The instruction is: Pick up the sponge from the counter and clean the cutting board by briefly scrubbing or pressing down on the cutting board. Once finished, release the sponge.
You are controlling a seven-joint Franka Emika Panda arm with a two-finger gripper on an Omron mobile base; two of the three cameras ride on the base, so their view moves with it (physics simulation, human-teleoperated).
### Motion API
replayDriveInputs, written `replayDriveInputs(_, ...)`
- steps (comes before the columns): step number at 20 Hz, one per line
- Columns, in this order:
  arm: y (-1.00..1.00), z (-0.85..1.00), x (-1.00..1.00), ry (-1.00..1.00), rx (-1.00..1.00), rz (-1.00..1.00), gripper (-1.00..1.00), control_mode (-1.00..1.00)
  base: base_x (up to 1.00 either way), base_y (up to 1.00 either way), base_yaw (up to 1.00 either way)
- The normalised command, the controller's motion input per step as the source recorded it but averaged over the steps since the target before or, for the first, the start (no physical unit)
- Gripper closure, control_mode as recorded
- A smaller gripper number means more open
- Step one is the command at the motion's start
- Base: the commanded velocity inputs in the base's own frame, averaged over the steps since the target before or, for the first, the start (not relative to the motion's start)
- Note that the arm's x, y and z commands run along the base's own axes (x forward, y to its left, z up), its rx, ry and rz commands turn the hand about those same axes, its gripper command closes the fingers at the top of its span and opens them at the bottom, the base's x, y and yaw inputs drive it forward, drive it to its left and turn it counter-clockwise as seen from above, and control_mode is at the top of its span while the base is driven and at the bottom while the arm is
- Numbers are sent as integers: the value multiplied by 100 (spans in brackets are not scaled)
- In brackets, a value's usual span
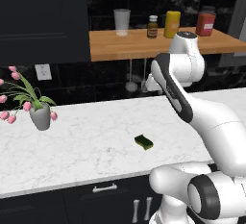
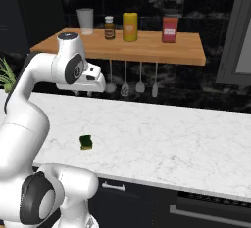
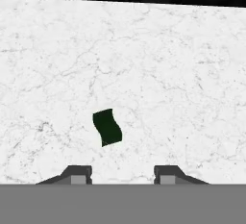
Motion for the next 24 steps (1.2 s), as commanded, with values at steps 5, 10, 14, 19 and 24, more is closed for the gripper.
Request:
replayDriveInputs(5, 0, -17, 0, 5, 0, 0, -100, -100, 0, 0, 0)
replayDriveInputs(10, 0, -96, -1, 9, 0, 0, -100, -100, 0, 0, 0)
replayDriveInputs(14, 0, -100, 6, 13, 2, 0, -100, -100, 0, 0, 0)
replayDriveInputs(19, 25, -100, 43, 14, 0, 1, -100, -100, 0, 0, 0)
replayDriveInputs(24, 21, -95, 61, 9, 0, 10, -100, -100, 0, 0, 0)
